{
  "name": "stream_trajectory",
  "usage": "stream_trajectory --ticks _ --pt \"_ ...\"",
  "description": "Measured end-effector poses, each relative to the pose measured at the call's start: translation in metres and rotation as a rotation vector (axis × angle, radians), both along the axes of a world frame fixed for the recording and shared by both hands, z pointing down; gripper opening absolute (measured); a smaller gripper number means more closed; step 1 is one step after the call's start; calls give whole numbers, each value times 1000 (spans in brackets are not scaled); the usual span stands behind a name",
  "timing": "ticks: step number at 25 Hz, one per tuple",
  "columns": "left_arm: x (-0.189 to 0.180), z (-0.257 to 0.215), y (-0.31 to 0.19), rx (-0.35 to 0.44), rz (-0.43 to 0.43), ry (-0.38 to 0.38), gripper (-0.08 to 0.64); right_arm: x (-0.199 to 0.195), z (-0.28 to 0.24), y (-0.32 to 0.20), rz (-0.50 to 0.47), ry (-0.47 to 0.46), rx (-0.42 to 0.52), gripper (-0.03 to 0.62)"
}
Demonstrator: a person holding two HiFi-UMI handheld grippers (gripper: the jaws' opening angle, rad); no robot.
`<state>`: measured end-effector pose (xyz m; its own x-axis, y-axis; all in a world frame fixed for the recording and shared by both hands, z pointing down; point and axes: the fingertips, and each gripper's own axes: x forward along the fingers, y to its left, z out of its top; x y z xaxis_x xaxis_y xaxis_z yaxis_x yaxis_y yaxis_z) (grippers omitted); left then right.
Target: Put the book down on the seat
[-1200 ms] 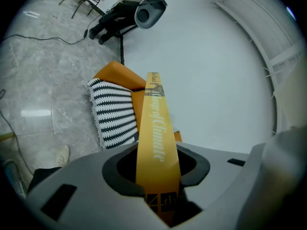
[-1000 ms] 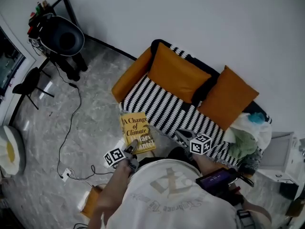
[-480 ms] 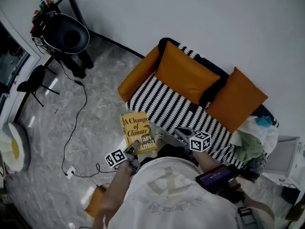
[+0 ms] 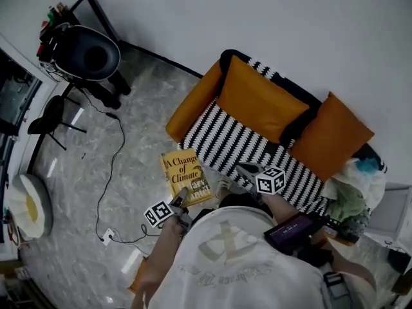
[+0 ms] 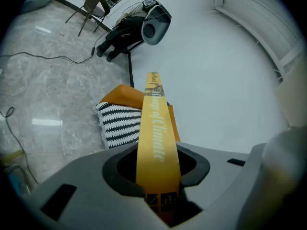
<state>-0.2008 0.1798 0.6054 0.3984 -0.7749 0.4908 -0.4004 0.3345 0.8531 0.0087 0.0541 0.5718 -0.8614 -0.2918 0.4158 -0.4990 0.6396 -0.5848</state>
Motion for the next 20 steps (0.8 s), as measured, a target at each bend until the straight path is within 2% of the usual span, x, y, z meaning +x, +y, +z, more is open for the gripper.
stream_trajectory --ticks 13,20 --pt "-12 -5 -95 -46 117 -100 147 -29 11 -99 -16 -14 -53 15" --pt "-10 -12 -158 -58 242 -198 147 -28 25 -135 11 -39 -95 15"
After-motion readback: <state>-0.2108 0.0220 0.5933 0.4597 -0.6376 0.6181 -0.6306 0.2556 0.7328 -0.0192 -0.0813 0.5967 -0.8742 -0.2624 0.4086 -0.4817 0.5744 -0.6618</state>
